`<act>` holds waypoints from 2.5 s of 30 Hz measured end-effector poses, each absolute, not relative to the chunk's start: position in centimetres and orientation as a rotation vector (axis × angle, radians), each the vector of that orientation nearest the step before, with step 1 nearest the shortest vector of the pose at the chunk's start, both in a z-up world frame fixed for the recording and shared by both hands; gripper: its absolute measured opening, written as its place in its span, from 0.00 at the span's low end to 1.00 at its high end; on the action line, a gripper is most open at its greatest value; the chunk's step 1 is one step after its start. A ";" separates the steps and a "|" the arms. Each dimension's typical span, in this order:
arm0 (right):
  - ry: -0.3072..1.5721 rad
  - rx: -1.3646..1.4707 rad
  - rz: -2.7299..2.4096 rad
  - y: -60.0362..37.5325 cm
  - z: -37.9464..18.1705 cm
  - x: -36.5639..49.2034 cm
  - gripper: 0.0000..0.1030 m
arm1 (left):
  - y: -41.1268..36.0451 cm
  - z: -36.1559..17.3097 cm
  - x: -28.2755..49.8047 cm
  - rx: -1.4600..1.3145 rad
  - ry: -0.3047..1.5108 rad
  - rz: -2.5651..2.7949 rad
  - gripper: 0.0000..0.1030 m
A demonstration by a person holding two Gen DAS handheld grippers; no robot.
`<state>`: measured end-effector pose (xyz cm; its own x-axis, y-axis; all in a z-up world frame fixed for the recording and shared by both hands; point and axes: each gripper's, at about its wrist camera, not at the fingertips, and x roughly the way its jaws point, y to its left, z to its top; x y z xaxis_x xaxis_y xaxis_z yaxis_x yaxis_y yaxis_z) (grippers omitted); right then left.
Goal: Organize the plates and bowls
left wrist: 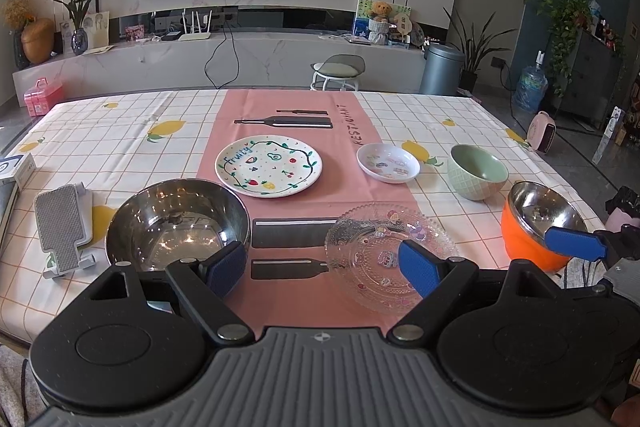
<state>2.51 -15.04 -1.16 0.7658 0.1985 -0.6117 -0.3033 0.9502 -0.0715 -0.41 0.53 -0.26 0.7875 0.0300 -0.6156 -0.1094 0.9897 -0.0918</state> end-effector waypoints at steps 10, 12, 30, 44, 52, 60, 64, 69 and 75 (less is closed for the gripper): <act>0.645 -0.153 0.272 -15.8 -0.6 2.7 0.94 | -0.7 0.7 0.1 -0.061 0.658 0.103 0.98; 0.654 -0.147 0.265 -16.0 -0.6 2.8 0.94 | -1.1 0.8 0.4 -0.048 0.668 0.109 0.98; 0.640 -0.151 0.284 -19.1 3.5 7.6 0.94 | -0.6 5.7 5.1 0.018 0.624 0.144 0.98; 0.758 -0.087 0.536 -13.8 5.6 13.0 0.94 | 8.2 4.6 6.1 -0.062 0.763 0.174 0.98; 0.956 -0.068 0.698 -6.2 1.5 13.1 0.77 | 14.5 0.8 5.9 -0.181 0.916 0.221 0.88; 1.111 -0.077 0.723 -0.6 -2.3 13.2 0.59 | 17.2 -2.4 6.6 -0.257 1.015 0.265 0.87; 1.163 -0.103 0.746 1.5 -3.7 12.9 0.50 | 17.8 -3.8 7.1 -0.311 1.056 0.265 0.84; 1.158 -0.188 0.715 3.4 -5.2 12.3 0.40 | 17.8 -4.9 7.6 -0.327 1.076 0.218 0.69; 1.183 -0.179 0.695 3.6 -6.7 12.9 0.30 | 18.0 -5.6 7.7 -0.369 1.120 0.223 0.50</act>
<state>12.92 3.56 -6.65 0.2000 0.4036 -0.8928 -0.5837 0.7810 0.2222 7.69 17.99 -5.63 0.4228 -0.0094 -0.9062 -0.3564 0.9177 -0.1758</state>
